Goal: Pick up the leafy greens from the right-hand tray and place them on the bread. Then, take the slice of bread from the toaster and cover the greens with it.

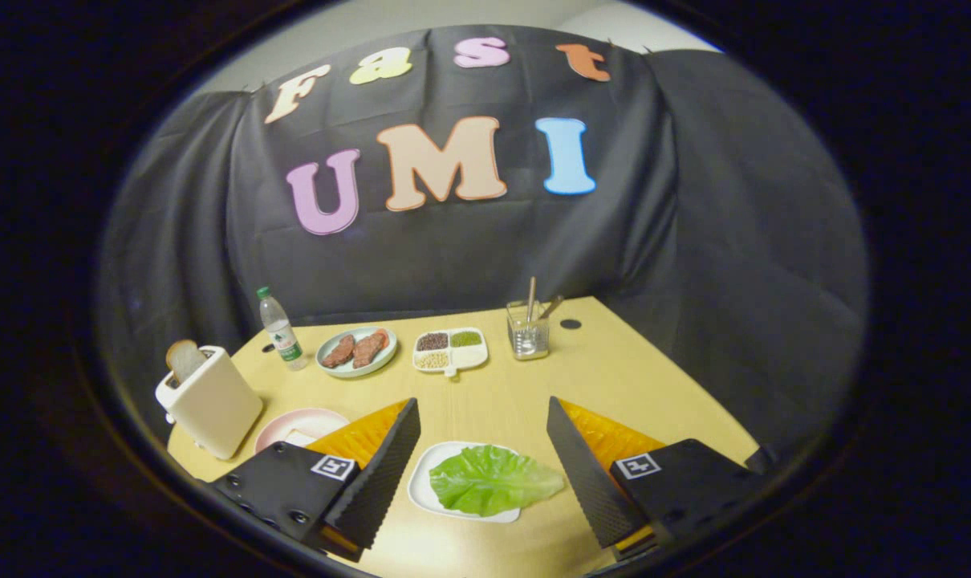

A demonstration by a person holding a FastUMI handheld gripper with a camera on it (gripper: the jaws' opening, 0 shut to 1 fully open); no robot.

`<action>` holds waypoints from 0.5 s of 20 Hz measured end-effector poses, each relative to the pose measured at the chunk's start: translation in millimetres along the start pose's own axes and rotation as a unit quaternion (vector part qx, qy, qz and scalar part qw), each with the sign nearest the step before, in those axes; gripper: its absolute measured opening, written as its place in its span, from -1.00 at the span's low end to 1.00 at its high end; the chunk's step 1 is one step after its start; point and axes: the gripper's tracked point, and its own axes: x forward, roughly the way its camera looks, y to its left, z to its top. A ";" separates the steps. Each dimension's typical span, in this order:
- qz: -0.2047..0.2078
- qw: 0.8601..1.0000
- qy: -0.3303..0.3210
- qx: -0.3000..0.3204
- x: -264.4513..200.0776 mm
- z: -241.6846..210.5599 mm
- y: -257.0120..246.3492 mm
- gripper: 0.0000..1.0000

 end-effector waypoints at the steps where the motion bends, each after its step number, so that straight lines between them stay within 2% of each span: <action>1: 0.002 1.000 0.008 0.028 5.6 -11.0 -5.4 0.99; 3: -0.002 0.997 0.020 0.073 13.7 -32.6 -17.5 0.94; 10: -0.018 0.980 0.061 0.190 33.5 -89.8 -56.2 0.95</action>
